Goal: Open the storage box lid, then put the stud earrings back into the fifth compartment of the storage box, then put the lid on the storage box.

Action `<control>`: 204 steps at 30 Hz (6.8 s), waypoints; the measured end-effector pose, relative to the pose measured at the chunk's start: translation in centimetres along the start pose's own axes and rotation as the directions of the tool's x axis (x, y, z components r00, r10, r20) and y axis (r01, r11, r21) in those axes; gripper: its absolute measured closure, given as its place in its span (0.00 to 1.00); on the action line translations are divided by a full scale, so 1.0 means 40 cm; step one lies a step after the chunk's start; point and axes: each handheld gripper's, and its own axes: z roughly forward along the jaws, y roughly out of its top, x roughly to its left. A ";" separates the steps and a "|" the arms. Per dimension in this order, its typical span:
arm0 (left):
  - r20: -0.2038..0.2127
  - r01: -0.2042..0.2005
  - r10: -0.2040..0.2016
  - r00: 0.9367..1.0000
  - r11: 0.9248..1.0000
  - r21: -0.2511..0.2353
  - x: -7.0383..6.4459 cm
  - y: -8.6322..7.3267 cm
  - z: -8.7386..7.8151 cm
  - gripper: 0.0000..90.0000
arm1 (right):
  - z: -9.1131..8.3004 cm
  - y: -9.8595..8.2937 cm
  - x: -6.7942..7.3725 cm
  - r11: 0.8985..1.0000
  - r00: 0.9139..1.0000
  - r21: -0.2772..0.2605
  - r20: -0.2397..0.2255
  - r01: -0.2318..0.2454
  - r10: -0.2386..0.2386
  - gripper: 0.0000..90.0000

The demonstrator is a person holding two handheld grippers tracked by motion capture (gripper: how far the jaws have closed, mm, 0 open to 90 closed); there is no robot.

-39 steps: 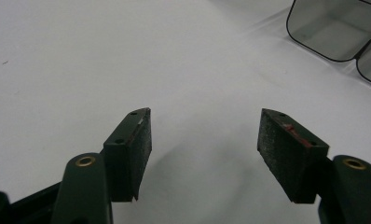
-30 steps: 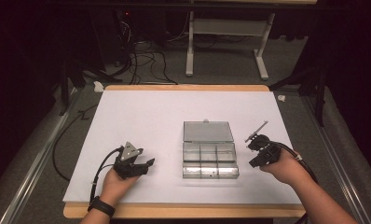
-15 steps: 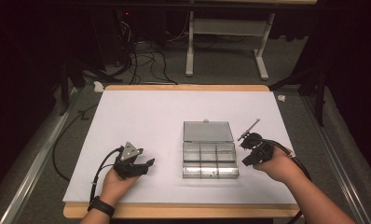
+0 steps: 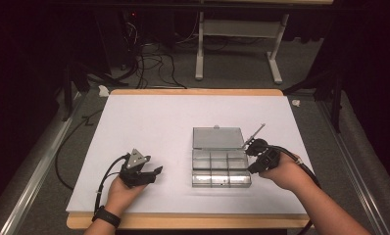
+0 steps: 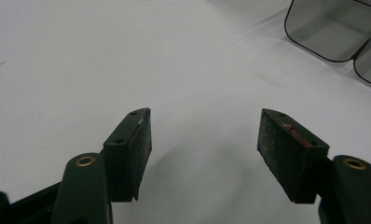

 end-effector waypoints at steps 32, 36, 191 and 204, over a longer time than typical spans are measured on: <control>0.002 0.003 -0.003 1.000 1.000 0.001 0.001 0.001 0.000 0.40 | 0.080 0.082 0.096 0.989 0.988 0.013 -0.058 0.145 -0.144 0.97; 0.003 0.003 -0.003 1.000 1.000 0.003 0.000 0.001 -0.001 0.40 | 0.089 0.085 0.102 0.990 0.987 0.013 -0.071 0.143 -0.142 0.97; -0.028 0.219 -0.219 0.975 0.976 0.002 -0.083 0.159 0.246 0.48 | 0.116 -0.035 -0.180 0.726 0.957 -0.637 -0.071 -0.260 0.281 0.53; -0.014 0.240 -0.239 0.971 0.968 0.075 -0.138 0.108 0.330 0.45 | 0.170 0.036 -0.206 0.759 0.941 -0.559 -0.154 -0.334 0.301 0.43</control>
